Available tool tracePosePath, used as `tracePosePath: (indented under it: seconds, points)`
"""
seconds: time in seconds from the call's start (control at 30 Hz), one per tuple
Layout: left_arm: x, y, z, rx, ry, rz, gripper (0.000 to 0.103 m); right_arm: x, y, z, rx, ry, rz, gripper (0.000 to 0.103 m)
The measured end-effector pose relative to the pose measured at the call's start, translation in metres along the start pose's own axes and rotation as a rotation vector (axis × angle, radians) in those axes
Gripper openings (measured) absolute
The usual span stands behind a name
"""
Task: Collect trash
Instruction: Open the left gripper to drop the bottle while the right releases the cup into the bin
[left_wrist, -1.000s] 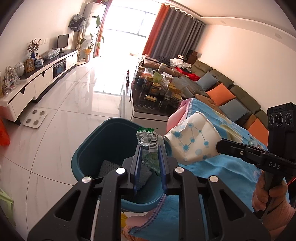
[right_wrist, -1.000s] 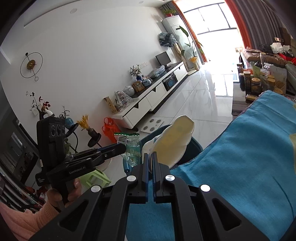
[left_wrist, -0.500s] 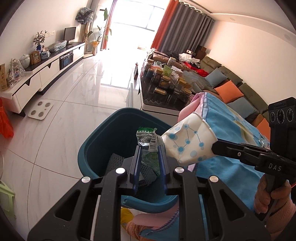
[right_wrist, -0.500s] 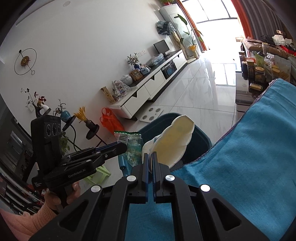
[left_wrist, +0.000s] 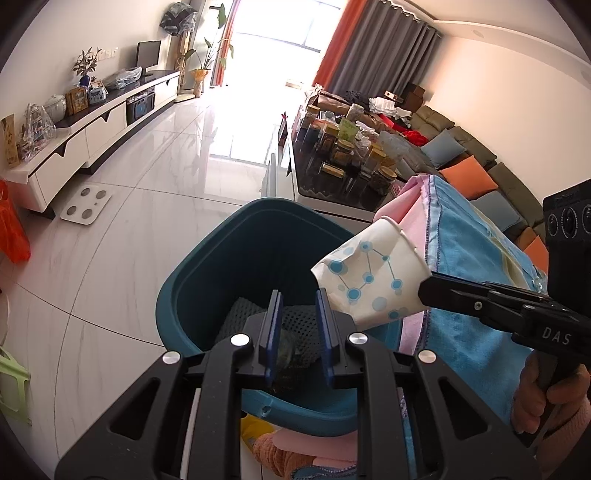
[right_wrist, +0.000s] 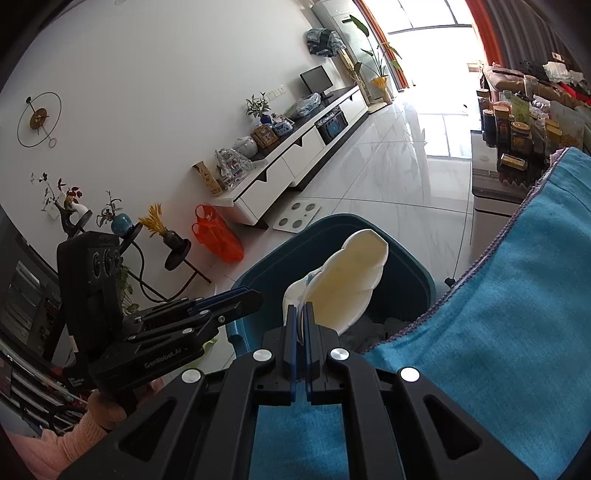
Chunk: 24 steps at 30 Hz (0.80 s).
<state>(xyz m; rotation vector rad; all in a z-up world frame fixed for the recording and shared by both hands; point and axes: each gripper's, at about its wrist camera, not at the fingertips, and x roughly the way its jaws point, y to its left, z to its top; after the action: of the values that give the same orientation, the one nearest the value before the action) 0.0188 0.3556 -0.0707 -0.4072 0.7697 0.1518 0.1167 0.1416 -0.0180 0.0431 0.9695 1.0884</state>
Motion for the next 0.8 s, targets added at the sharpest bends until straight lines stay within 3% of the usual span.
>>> tracePosePath:
  seconds: [0.13,0.37,0.57,0.8]
  points:
    - [0.001,0.0,-0.001,0.0,-0.005,-0.004,0.019,0.007,-0.006,0.002,0.037,0.019,-0.021,0.015]
    - [-0.003,-0.006,-0.004,0.012,-0.021,-0.01,0.024,0.002,-0.013,-0.001,0.068,0.004,-0.028,0.016]
    - [-0.02,-0.018,-0.007,0.051,-0.058,-0.021,0.04,-0.012,-0.017,-0.009,0.061,-0.008,-0.042,0.018]
    - [-0.043,-0.056,-0.015,0.137,-0.11,-0.09,0.061,-0.056,-0.018,-0.03,0.021,-0.063,-0.064,0.028]
